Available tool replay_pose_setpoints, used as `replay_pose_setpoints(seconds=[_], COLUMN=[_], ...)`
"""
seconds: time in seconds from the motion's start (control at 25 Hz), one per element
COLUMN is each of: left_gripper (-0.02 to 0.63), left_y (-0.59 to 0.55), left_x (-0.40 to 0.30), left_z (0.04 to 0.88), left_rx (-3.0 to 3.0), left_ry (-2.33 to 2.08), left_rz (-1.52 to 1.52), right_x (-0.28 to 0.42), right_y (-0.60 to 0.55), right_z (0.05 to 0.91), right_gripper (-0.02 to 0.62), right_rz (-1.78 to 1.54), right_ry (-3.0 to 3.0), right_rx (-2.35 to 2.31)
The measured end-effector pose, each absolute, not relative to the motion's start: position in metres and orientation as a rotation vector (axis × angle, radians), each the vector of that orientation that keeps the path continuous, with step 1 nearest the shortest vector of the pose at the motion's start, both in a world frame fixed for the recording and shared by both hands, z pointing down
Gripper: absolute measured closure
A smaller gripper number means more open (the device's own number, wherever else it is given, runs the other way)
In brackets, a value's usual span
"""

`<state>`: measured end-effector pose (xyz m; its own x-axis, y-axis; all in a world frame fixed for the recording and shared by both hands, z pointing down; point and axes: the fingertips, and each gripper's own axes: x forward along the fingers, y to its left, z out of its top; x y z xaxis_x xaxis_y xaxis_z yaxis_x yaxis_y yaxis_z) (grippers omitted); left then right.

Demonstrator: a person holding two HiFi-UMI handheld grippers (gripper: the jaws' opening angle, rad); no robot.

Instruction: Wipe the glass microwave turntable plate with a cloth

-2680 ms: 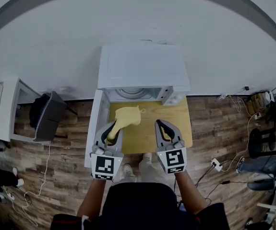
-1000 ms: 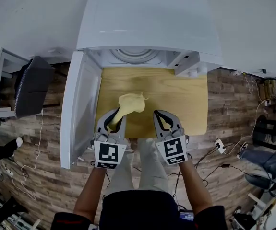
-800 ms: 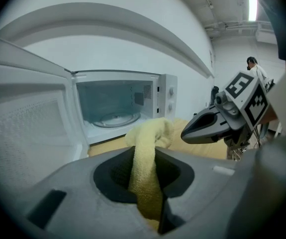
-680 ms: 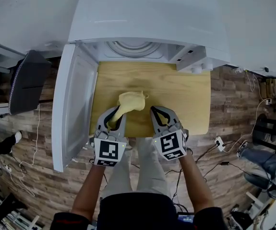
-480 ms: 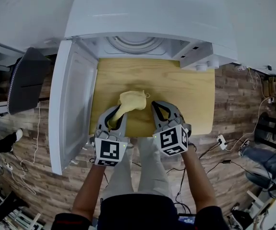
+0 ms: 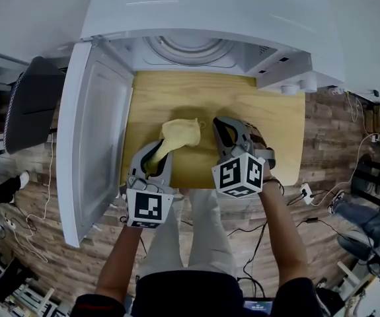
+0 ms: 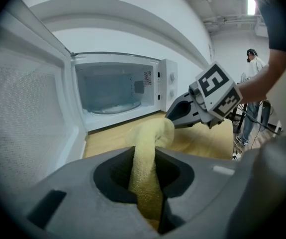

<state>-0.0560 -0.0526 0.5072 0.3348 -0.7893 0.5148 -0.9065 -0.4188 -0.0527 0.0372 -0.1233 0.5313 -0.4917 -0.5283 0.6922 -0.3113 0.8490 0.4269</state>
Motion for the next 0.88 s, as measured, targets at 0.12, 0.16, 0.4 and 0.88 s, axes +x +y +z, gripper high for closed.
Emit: replay_pose_setpoints(seconds=[0.12, 0.16, 0.4, 0.88], left_gripper=[0.545, 0.545, 0.545, 0.545], left_y=[-0.053, -0.054, -0.054, -0.051], left_x=[-0.059, -0.060, -0.063, -0.068], left_z=[0.510, 0.510, 0.516, 0.521], left_rx=[2.356, 2.354, 2.334, 2.305], left_ry=[-1.541, -1.544, -1.555, -1.574], left_rz=[0.713, 0.720, 0.710, 0.699], right_x=[0.032, 0.029, 0.019, 0.000], right_y=[-0.135, -0.139, -0.162, -0.198], right_z=[0.533, 0.532, 0.533, 0.531], right_gripper=[0.583, 0.583, 0.581, 0.400], right_rz=[-0.363, -0.380, -0.517, -0.649], right_ry=[-2.111, -2.109, -2.058, -1.987], right_rx=[0.578, 0.564, 0.498, 0.430])
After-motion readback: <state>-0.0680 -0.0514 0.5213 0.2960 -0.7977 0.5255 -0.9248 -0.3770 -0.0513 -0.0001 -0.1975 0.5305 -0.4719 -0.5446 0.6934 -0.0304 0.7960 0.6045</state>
